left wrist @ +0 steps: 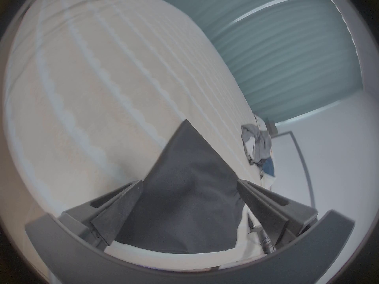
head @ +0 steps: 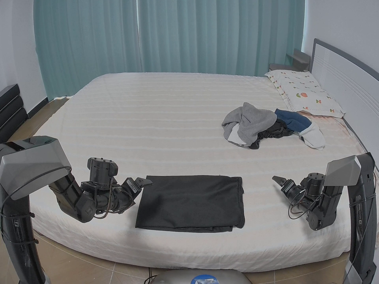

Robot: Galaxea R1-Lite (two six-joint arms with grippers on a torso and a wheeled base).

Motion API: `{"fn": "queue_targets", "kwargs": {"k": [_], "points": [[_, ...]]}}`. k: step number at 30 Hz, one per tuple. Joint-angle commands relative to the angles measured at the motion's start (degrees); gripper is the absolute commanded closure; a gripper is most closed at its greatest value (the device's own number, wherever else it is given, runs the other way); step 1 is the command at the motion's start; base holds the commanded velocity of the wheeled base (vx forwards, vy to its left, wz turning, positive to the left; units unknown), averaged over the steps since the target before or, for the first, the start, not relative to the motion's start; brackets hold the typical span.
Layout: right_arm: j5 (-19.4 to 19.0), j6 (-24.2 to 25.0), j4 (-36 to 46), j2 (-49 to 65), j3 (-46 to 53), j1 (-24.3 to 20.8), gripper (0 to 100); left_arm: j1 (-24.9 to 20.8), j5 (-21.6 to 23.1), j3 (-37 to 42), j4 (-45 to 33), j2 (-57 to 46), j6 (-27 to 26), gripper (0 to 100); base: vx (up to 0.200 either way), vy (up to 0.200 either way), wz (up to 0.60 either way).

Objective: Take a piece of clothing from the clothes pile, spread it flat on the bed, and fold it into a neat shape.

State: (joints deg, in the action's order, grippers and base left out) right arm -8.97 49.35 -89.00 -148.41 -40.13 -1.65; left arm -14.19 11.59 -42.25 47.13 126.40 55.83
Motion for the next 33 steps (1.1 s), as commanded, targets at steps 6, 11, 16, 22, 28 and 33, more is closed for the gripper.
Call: {"fn": "queue_targets", "kwargs": {"k": [6,11,16,22,28,33], "points": [[0.0,-0.2,-0.8,-0.4,0.3,-0.1,0,-0.3,0.3,-0.7,0.9,6.7,-16.4,0,0.0,0.0,0.0],[0.0,-0.4,-0.8,-0.5,0.4,-0.1,0,1.1,4.0,-0.6,4.8,8.5,-20.9,0,0.0,0.0,0.0],[0.2,-0.6,-0.8,-0.8,0.4,-0.6,0,2.2,5.2,-0.6,8.6,10.4,-22.9,0,0.0,0.0,0.0],[0.7,-0.7,-0.8,-0.9,0.3,-0.6,0,1.8,5.3,-0.9,8.9,10.6,-22.9,0,0.0,0.0,0.0],[0.8,-0.7,-0.9,-0.9,0.3,-0.6,0,1.6,5.3,-0.6,12.6,11.9,-22.6,0,0.0,0.0,0.0],[0.8,-0.7,-0.9,-1.0,0.3,-0.6,0,1.5,5.2,-0.5,13.1,12.4,-22.5,0,0.0,0.0,0.0]]}}
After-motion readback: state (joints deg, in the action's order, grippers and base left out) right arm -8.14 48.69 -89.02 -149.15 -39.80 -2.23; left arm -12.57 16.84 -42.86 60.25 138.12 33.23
